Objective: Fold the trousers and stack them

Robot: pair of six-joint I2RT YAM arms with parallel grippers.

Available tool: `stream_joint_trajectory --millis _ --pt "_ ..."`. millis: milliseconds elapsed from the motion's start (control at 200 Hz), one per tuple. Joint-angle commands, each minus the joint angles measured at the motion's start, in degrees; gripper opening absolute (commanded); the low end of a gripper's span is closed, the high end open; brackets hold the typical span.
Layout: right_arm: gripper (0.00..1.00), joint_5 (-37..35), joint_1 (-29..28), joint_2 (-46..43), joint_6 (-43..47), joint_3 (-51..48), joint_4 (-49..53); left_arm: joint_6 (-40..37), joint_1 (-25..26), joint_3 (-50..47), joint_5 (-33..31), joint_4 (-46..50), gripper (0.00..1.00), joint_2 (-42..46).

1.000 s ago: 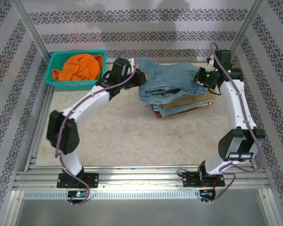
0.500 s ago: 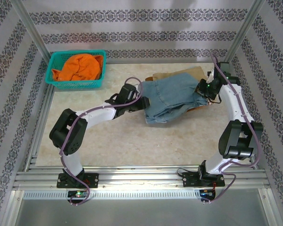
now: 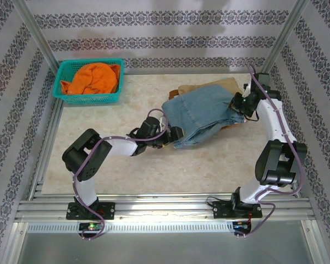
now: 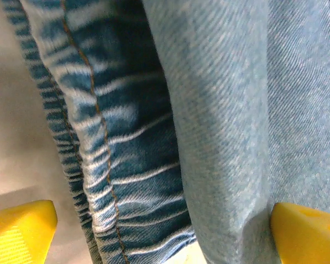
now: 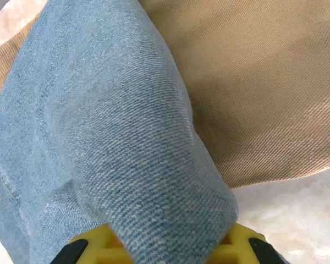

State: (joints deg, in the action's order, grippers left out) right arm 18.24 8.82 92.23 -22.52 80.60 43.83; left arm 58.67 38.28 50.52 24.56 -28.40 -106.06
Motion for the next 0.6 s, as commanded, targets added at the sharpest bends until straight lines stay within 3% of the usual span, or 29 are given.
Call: stream_joint_trajectory --millis 0,95,175,355,450,595 --pt "0.00 -2.62 1.29 -1.08 -0.36 0.04 -4.63 0.00 1.06 -1.23 -2.42 -6.85 1.00 -1.51" --pt "0.00 -1.91 1.29 -1.08 -0.68 -0.31 -5.07 -4.08 0.92 1.46 -5.04 -2.79 0.99 -3.87" --pt "0.00 -1.63 1.29 -1.31 -0.70 -0.73 -5.42 -6.08 0.83 3.18 -7.05 -2.83 0.85 -6.20" --pt "0.00 -1.76 1.37 -1.48 -0.68 -0.82 -5.34 -8.45 0.64 9.26 -6.17 -3.53 0.38 -11.23" --pt "0.00 -1.74 1.55 -1.78 -0.48 -0.61 -5.17 -9.94 0.58 9.87 -6.97 -1.81 0.00 -9.94" --pt "0.00 -1.11 1.43 -3.20 -1.15 0.17 -4.94 -16.08 0.63 10.69 -10.68 7.65 0.00 -0.31"
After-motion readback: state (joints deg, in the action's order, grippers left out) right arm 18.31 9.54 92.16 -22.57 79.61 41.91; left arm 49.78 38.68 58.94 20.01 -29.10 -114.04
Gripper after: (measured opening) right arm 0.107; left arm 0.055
